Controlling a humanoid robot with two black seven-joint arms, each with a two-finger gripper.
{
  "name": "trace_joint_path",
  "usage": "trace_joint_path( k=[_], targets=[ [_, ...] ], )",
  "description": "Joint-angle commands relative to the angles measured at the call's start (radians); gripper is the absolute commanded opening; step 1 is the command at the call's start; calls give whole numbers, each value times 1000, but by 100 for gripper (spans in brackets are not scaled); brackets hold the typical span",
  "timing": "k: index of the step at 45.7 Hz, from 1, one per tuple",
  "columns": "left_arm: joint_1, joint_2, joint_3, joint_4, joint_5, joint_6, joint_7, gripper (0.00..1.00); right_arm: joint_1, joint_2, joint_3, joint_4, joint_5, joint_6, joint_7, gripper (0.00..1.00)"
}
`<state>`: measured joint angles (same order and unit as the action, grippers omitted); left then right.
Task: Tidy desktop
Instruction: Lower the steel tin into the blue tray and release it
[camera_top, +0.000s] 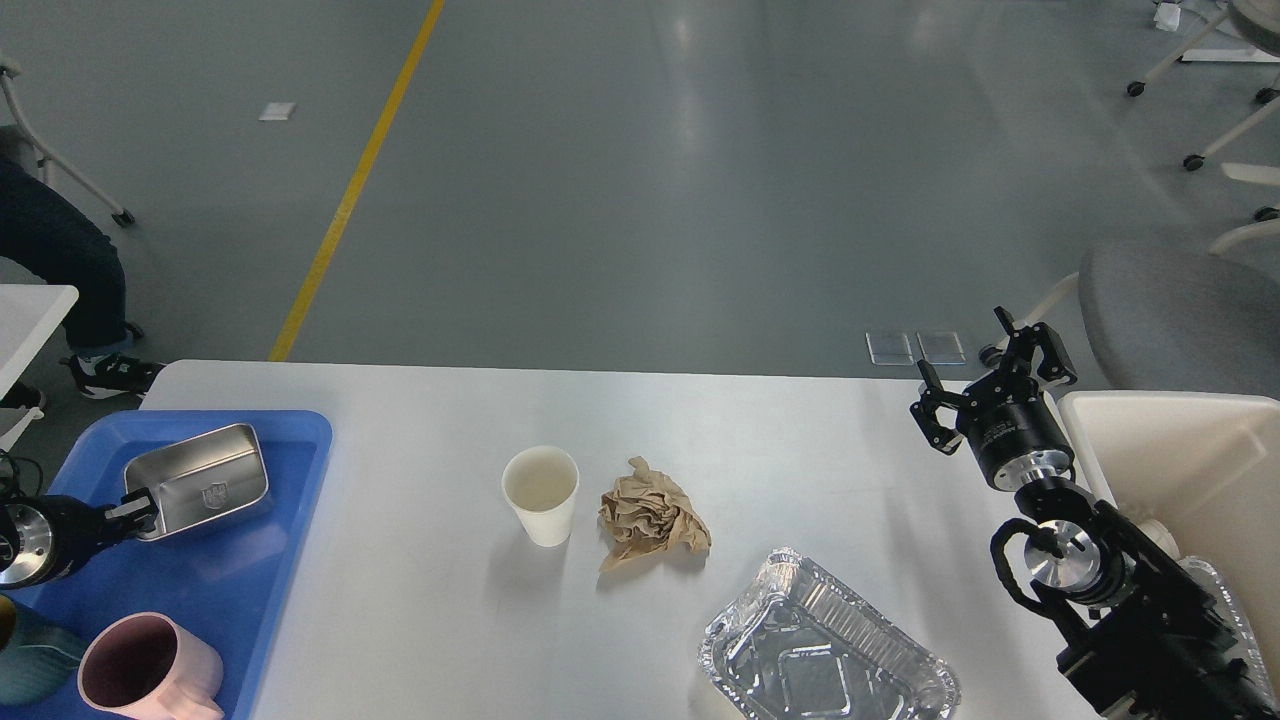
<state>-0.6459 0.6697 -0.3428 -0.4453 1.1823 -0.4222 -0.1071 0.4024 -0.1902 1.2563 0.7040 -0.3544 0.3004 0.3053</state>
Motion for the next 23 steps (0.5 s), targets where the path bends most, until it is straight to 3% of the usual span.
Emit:
trace_joint_path(
  k=[1,7,14,23],
  targets=[
    [-1,-2,5,4,-1,0,1,3,-4,0,0,0,0,0,0,100],
    [0,-2,4,4,-4,0,-6,26,-4,0,0,0,0,0,0,100],
    [2,-1,4,4,-6,-1,-40,40,-4,6,0,2,0,0,0,100],
    [8,5,4,4,-64,-10,-37,66,-1,14,0,2,0,0,0,100]
  ],
)
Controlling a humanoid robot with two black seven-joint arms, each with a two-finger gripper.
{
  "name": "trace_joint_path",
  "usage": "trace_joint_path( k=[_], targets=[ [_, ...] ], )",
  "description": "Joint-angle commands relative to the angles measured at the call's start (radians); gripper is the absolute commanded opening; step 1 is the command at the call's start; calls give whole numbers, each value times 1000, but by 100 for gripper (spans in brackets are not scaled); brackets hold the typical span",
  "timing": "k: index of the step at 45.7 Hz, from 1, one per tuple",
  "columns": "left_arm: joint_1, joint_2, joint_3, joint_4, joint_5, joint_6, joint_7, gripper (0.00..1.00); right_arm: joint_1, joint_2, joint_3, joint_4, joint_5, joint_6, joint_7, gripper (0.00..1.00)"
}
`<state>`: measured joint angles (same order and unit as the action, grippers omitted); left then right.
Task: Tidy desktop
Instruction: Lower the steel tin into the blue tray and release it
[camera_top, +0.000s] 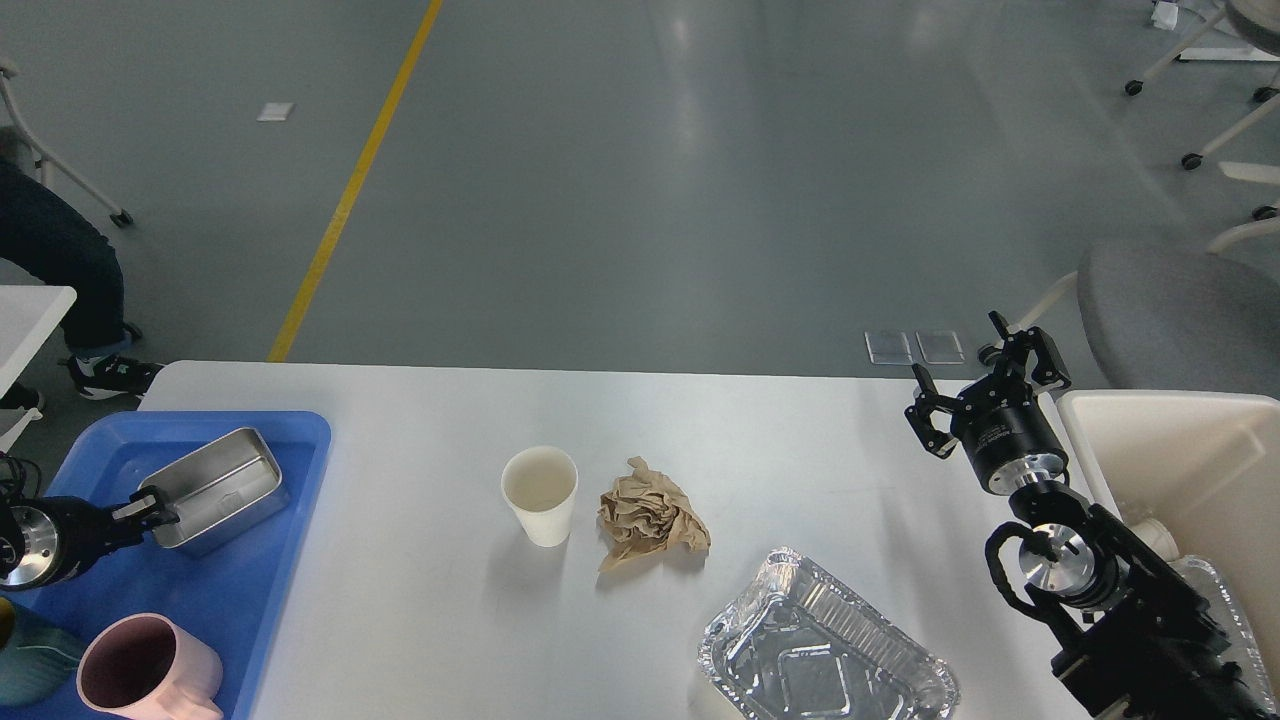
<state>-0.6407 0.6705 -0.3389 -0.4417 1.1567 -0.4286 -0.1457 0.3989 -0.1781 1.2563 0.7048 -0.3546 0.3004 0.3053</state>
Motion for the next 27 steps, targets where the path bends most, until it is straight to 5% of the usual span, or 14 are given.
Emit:
trace_joint_path(
  k=[1,12,18,27],
  targets=[
    [3,4,0,0,-48,-2,0,69,3,2,0,1,0,0,0,100],
    [4,60,-3,-2,-146,-41,-3,83,0,2,-1,1,0,0,0,100],
    [-30,162,-25,-3,-175,-186,-5,86,1,2,0,1,0,0,-2,100],
    [-244,351,-29,-3,-253,-351,-3,91,4,0,-1,1,-1,0,-2,100]
  ],
)
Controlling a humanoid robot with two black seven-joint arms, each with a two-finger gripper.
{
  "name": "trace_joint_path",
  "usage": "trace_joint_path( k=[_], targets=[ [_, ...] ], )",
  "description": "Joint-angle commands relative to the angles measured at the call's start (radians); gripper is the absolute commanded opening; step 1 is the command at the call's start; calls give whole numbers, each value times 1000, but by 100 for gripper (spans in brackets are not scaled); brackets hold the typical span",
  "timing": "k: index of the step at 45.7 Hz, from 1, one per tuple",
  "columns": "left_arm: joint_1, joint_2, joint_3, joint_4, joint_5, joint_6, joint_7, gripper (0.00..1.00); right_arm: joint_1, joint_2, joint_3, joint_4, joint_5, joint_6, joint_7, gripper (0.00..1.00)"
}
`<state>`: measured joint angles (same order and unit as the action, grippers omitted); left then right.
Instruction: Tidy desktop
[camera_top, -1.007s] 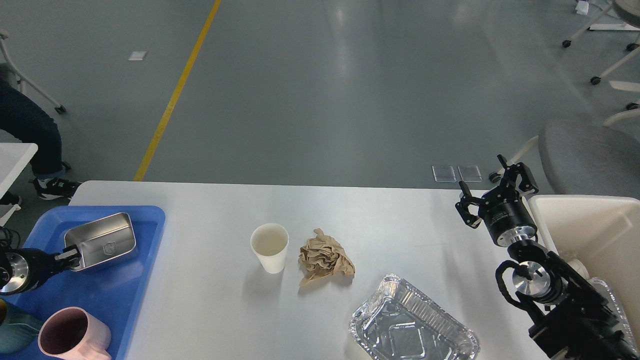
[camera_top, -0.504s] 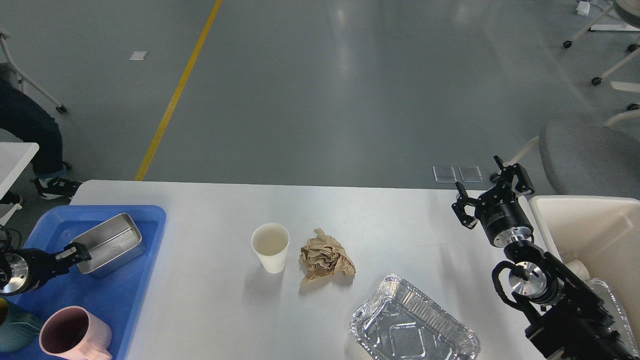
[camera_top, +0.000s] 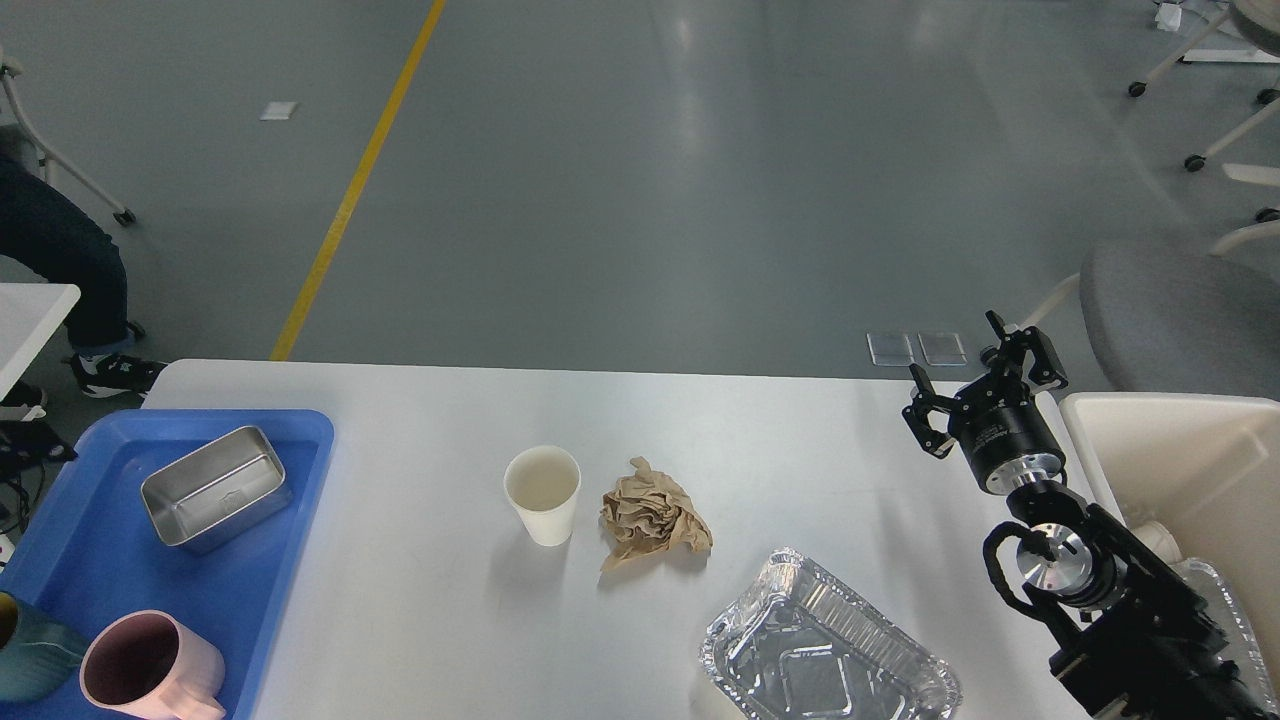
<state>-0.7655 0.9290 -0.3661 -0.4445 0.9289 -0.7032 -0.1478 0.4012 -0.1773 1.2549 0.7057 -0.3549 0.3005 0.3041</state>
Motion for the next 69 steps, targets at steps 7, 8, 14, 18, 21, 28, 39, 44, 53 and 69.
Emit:
trace_joint_path(
  k=[7,8,14,18,21,28,39,44,53,69],
  targets=[
    [-343,119,-1,0,-59,-76,-19,97,7,2,0,0,-1,-3,0,100],
    [-353,117,-2,0,-73,-78,-22,97,7,4,1,0,-1,-3,0,100],
    [-341,9,-13,1,-303,-79,-9,97,5,22,0,0,-1,-6,1,100],
    [-275,-129,-20,3,-490,-71,-19,97,4,22,-2,0,-3,-11,1,100],
    [-212,-203,-56,3,-680,-59,-29,97,5,19,-3,0,-3,-11,0,100],
    [-100,-386,-213,3,-992,-35,-29,97,10,18,-3,0,-4,-11,0,100],
    [70,-653,-557,15,-1018,18,-29,97,24,24,-35,0,-32,-12,0,100],
    [162,-752,-681,15,-1016,18,-29,97,28,27,-35,0,-32,-12,0,100],
    [273,-785,-722,15,-1010,13,-32,97,108,71,-35,-9,-29,-49,1,100],
    [322,-773,-725,15,-1009,7,-33,97,120,73,-66,0,-260,-44,7,100]
  ],
)
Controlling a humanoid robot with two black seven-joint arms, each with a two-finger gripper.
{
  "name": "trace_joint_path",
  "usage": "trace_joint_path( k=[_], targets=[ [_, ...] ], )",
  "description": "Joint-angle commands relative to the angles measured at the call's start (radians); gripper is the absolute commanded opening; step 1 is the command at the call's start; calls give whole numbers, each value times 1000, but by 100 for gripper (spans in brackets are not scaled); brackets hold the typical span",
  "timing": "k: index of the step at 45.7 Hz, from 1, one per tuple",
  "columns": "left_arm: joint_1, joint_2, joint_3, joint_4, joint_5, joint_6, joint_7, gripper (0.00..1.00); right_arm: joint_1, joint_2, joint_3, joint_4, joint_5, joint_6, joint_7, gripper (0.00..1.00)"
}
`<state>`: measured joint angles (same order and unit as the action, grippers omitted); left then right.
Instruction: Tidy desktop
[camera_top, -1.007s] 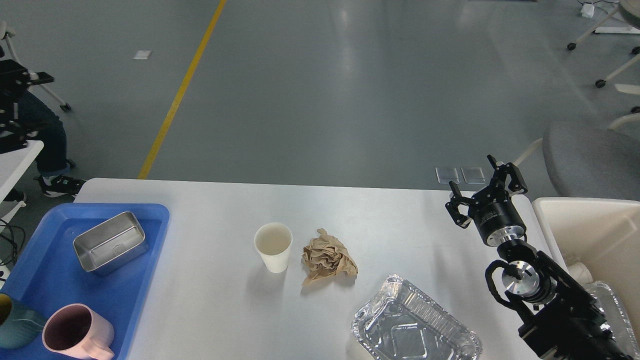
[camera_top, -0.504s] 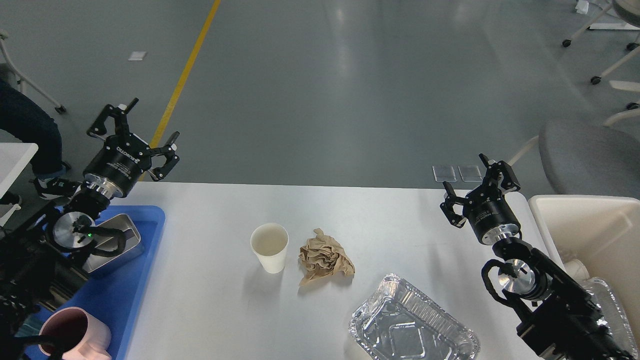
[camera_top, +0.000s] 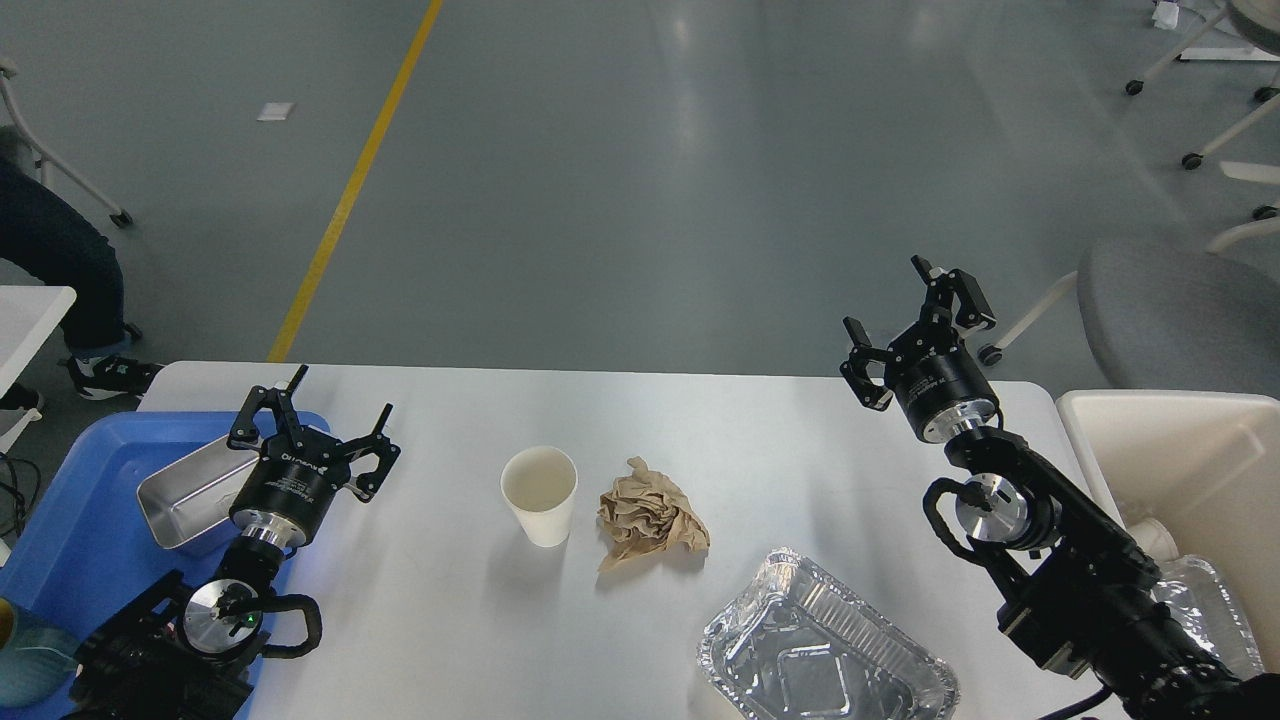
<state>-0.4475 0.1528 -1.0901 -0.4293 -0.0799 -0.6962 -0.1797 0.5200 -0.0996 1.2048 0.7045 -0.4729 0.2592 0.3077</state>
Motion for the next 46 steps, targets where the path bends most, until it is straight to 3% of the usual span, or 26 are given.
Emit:
trace_joint_path(
  k=[1,9,18,32,46],
  targets=[
    [4,4,-2,0,0,0,-1,97,2,-2,-14,3,-162,-3,4,100],
    [4,11,-1,0,0,0,-1,97,-20,-22,-27,81,-263,-12,20,100],
    [9,11,6,0,0,-6,-1,97,-129,-222,-45,311,-605,-129,19,100],
    [18,13,7,0,2,-8,0,97,-143,-751,-367,555,-652,-5,14,100],
    [21,-1,21,0,17,-5,5,97,-43,-1301,-378,858,-740,250,22,100]
  ],
)
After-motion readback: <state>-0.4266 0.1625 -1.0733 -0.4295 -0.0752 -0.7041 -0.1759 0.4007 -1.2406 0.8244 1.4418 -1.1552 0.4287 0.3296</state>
